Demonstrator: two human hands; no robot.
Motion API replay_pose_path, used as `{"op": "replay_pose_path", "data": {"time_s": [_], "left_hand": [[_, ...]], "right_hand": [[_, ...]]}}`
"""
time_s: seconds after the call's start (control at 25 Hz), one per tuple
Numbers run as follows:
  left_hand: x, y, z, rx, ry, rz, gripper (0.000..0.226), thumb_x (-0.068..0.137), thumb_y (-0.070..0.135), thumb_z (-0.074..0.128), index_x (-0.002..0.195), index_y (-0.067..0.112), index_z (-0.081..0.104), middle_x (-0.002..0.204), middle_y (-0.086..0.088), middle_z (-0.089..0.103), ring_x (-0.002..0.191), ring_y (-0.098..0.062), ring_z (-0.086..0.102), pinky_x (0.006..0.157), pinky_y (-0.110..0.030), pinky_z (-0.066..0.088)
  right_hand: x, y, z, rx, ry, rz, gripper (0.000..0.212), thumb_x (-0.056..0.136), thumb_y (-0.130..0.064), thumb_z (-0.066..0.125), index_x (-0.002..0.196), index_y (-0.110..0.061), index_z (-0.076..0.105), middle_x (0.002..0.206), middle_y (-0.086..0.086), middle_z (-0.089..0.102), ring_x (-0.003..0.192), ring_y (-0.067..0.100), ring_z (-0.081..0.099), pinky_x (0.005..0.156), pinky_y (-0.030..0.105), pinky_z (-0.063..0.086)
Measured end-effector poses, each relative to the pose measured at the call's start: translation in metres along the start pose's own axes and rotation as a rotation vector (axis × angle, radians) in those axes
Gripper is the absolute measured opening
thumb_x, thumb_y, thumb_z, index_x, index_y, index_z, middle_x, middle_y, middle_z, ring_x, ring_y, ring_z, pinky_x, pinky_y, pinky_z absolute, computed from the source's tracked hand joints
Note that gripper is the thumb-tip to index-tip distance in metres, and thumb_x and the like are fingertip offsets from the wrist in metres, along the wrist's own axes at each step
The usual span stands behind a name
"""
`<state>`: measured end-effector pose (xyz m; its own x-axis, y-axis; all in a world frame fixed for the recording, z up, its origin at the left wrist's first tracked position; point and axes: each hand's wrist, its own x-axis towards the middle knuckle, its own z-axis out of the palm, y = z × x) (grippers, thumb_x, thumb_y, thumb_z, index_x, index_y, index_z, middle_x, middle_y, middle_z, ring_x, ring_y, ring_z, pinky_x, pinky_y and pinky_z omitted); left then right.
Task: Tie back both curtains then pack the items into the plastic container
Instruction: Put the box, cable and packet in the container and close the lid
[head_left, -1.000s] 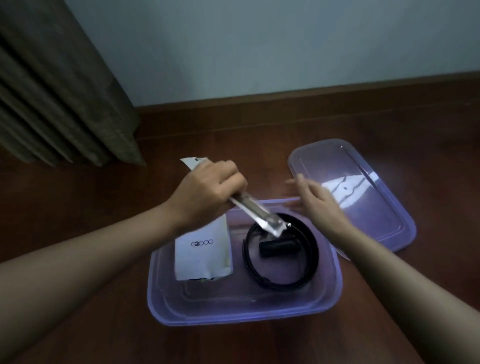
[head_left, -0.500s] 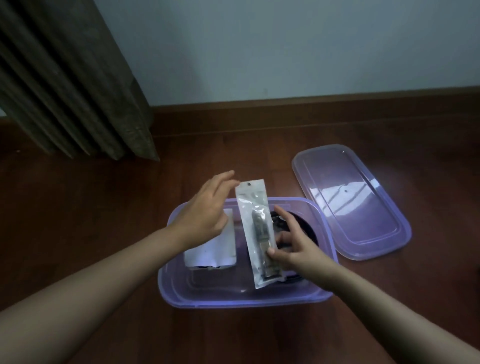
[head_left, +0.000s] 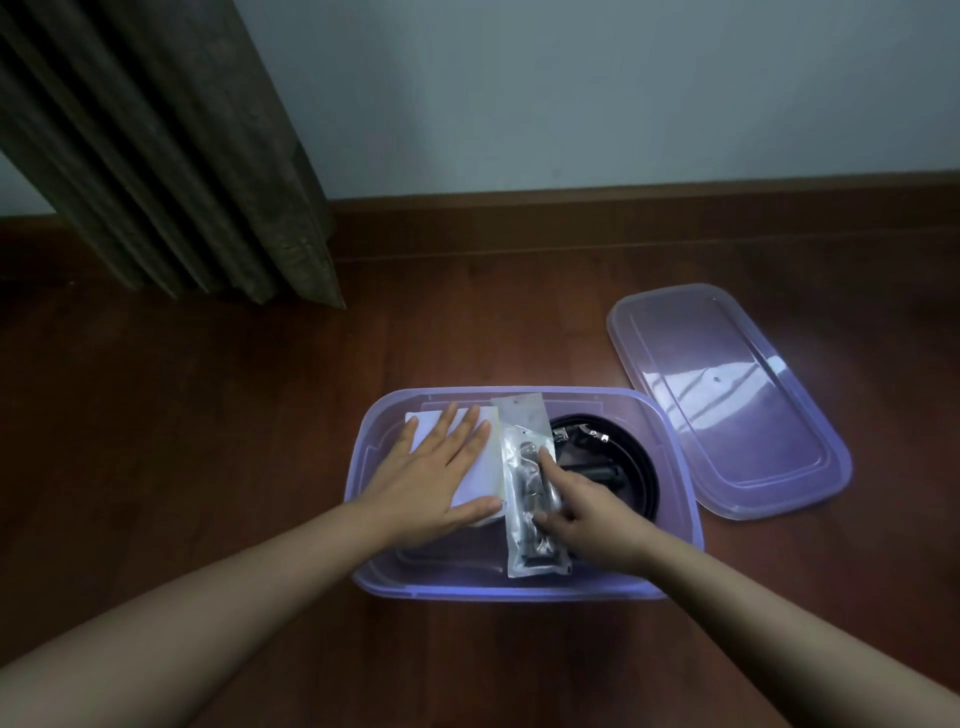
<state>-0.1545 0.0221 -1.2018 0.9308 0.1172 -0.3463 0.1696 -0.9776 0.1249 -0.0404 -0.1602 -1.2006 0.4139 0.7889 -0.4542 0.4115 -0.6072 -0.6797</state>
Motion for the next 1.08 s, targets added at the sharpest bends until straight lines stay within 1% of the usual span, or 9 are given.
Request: {"op": "replay_pose_path", "data": {"time_s": [0.12,0.24,0.36,0.44,0.52,0.6,0.68,0.84,1.08], "left_hand": [[0.0,-0.001,0.002,0.01,0.013,0.007,0.083,0.072,0.076,-0.002,0.136,0.028,-0.027,0.148,0.008,-0.032,0.139,-0.016,-0.029,0.114,-0.047,-0.015],[0.001,-0.001,0.003,0.015,0.018,0.009,0.083,0.074,0.075,-0.001,0.136,0.028,-0.028,0.147,0.007,-0.033,0.138,-0.016,-0.031,0.111,-0.045,-0.018],[0.001,-0.001,0.004,0.015,0.025,0.01,0.082,0.075,0.075,0.0,0.136,0.028,-0.027,0.147,0.007,-0.032,0.138,-0.016,-0.031,0.111,-0.044,-0.019],[0.001,-0.001,0.004,0.017,0.033,0.01,0.082,0.075,0.074,0.0,0.136,0.027,-0.027,0.147,0.006,-0.032,0.139,-0.016,-0.03,0.111,-0.044,-0.019],[0.001,-0.001,0.005,0.014,0.04,0.009,0.082,0.074,0.075,-0.001,0.136,0.027,-0.027,0.148,0.006,-0.032,0.139,-0.017,-0.03,0.11,-0.043,-0.018],[0.001,-0.001,0.005,0.008,0.044,0.011,0.083,0.072,0.075,-0.003,0.136,0.028,-0.026,0.147,0.007,-0.032,0.139,-0.017,-0.03,0.11,-0.042,-0.018],[0.001,-0.001,0.005,0.008,0.046,0.009,0.084,0.072,0.076,-0.003,0.136,0.027,-0.026,0.146,0.006,-0.032,0.138,-0.017,-0.03,0.11,-0.042,-0.018],[0.001,-0.001,0.007,0.01,0.055,0.004,0.082,0.074,0.075,-0.001,0.136,0.027,-0.027,0.147,0.006,-0.032,0.139,-0.017,-0.029,0.112,-0.043,-0.016],[0.001,-0.001,0.008,0.009,0.071,0.005,0.081,0.076,0.074,0.001,0.136,0.028,-0.027,0.147,0.007,-0.032,0.138,-0.017,-0.03,0.11,-0.041,-0.018]], "right_hand": [[0.006,-0.003,0.001,-0.364,0.065,-0.054,0.077,0.093,-0.034,0.05,0.15,-0.018,0.002,0.135,0.011,0.045,0.116,0.03,0.047,0.09,0.032,0.039],[0.008,-0.005,0.002,-0.545,0.076,0.025,0.077,0.09,-0.046,0.051,0.149,-0.018,0.01,0.133,0.009,0.045,0.122,0.034,0.038,0.094,0.04,0.039],[0.007,-0.001,0.007,-0.705,0.205,-0.018,0.076,0.075,-0.054,0.062,0.135,-0.012,0.043,0.134,0.012,0.046,0.121,0.034,0.047,0.092,0.045,0.043],[0.01,0.001,0.003,-0.785,0.244,-0.112,0.078,0.069,-0.063,0.05,0.124,-0.009,0.057,0.14,0.013,0.048,0.128,0.031,0.049,0.095,0.054,0.047],[0.014,0.007,-0.006,-0.808,0.145,-0.187,0.094,0.069,-0.07,0.025,0.136,-0.008,0.042,0.157,0.012,0.018,0.145,0.026,0.012,0.113,0.056,0.018],[0.014,0.01,-0.016,-0.776,0.037,-0.207,0.1,0.066,-0.078,0.018,0.141,-0.012,0.027,0.158,0.009,-0.011,0.142,0.019,-0.019,0.115,0.047,-0.005],[0.016,0.014,-0.02,-0.78,-0.005,-0.207,0.104,0.064,-0.081,0.021,0.142,-0.013,0.019,0.157,0.008,-0.017,0.142,0.016,-0.021,0.116,0.046,-0.007],[0.018,0.017,-0.02,-0.777,-0.066,-0.173,0.125,0.058,-0.091,0.028,0.147,-0.015,-0.017,0.155,0.003,-0.025,0.138,0.011,-0.027,0.116,0.046,-0.013],[0.017,0.015,-0.021,-0.831,-0.067,-0.181,0.143,0.042,-0.095,0.033,0.147,-0.014,-0.017,0.156,0.003,-0.024,0.143,0.015,-0.023,0.112,0.051,-0.018]]}}
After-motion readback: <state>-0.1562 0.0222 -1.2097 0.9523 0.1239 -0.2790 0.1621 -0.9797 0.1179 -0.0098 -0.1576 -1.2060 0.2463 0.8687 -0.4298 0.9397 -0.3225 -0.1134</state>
